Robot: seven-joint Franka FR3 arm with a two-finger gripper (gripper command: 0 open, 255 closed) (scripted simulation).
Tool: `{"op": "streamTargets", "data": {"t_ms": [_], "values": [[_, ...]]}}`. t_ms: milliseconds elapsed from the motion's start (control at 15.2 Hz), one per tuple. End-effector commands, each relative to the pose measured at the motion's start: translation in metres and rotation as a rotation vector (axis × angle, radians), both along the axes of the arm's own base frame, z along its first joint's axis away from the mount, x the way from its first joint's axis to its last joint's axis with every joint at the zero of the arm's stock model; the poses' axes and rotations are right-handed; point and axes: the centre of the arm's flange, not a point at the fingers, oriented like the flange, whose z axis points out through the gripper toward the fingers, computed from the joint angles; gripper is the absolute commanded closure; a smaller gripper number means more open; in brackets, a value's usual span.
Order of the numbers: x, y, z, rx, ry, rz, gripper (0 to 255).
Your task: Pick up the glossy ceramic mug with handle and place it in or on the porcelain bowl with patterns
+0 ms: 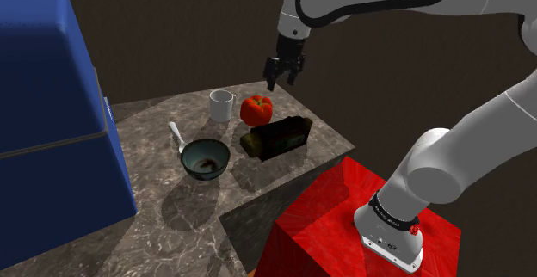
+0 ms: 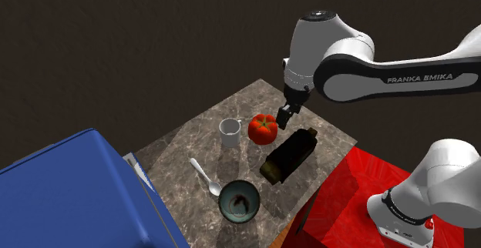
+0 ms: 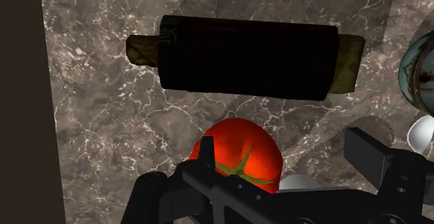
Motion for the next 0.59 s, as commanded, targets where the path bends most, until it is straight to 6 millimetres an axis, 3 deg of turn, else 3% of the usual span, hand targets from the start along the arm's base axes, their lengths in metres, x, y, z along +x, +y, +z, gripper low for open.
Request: {"op": "streamTargets", "data": {"t_ms": [0, 528], "values": [[0.025, 0.01, -0.013, -0.005, 0.0, 0.001, 0], [0.11, 0.058, -0.057, -0.025, 0.002, 0.006, 0]]}}
